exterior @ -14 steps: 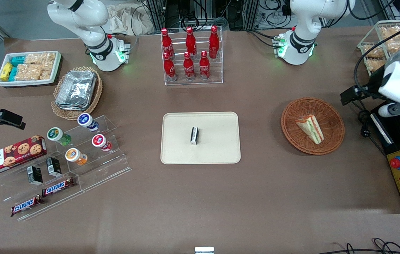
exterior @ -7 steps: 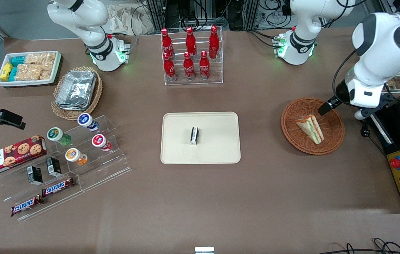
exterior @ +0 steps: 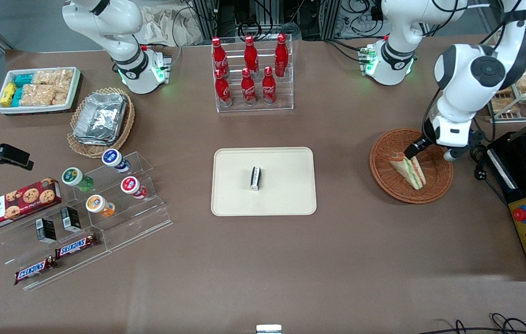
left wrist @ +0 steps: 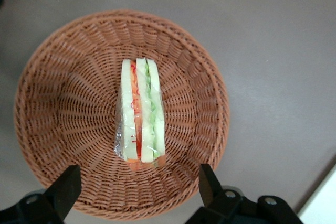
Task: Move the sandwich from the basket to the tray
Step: 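Lower the open left gripper around the wrapped sandwich and close it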
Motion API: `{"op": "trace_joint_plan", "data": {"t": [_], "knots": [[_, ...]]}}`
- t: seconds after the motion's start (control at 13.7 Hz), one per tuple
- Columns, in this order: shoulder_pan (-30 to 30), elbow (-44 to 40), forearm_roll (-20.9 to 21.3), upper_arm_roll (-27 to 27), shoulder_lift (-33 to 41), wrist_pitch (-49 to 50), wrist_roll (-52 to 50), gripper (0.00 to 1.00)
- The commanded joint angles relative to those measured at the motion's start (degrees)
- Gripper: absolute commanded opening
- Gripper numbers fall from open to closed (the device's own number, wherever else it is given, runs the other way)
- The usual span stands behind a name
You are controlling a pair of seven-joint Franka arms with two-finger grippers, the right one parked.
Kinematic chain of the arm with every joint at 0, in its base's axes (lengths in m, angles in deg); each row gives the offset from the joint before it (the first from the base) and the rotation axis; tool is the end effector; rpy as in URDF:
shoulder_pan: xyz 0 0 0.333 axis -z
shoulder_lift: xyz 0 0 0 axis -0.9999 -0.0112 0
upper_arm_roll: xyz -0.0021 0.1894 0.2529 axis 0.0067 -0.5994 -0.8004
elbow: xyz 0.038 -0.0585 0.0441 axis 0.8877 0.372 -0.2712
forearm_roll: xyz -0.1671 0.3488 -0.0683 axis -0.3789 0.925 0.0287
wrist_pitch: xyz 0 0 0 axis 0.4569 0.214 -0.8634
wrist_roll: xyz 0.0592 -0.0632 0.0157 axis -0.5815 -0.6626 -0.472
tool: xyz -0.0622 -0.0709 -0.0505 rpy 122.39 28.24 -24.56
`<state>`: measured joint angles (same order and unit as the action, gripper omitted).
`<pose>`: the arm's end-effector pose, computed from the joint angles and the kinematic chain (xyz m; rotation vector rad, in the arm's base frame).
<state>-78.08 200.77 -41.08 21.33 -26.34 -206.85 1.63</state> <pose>0.4456 -0.0453 0.3421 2.9766 0.9258 0.1359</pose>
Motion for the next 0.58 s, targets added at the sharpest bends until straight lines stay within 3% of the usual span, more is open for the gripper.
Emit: {"op": "trace_joint_plan", "data": {"t": [0.0,0.51], "knots": [[-0.29,3.62,3.75,0.2,-1.69,-6.55,-2.14,1.0],[-0.29,5.83,4.11,-1.72,-9.42,-18.96,-2.23,1.0]]}}
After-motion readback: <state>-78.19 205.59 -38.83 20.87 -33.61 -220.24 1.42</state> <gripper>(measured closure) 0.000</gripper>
